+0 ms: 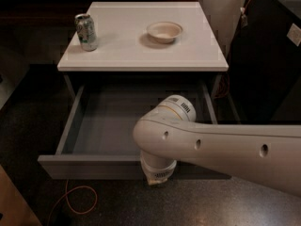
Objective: Close top drawer
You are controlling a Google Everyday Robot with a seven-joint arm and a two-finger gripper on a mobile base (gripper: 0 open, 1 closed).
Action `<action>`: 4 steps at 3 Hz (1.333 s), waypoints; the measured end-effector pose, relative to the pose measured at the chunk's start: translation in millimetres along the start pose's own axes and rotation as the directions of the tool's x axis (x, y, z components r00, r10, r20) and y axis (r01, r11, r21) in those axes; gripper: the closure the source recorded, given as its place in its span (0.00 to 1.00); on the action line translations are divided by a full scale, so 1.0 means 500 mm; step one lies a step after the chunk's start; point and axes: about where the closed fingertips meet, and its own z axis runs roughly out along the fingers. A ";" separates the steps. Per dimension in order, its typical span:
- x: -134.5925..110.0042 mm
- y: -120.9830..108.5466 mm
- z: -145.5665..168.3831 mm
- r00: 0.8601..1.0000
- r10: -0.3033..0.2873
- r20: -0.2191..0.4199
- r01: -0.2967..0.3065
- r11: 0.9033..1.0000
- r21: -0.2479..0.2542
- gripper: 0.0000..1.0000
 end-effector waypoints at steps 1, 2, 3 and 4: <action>0.011 -0.020 0.010 0.999 0.021 0.028 -0.022 0.999 0.046 1.00; 0.018 -0.052 0.018 0.998 0.024 0.064 -0.030 0.994 0.104 1.00; 0.023 -0.068 0.014 0.997 0.023 0.079 -0.035 0.989 0.147 1.00; 0.029 -0.084 0.003 0.996 0.030 0.080 -0.044 0.982 0.183 1.00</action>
Offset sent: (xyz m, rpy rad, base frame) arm 0.0430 -0.0025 -0.0122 0.1268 -0.1226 -0.0349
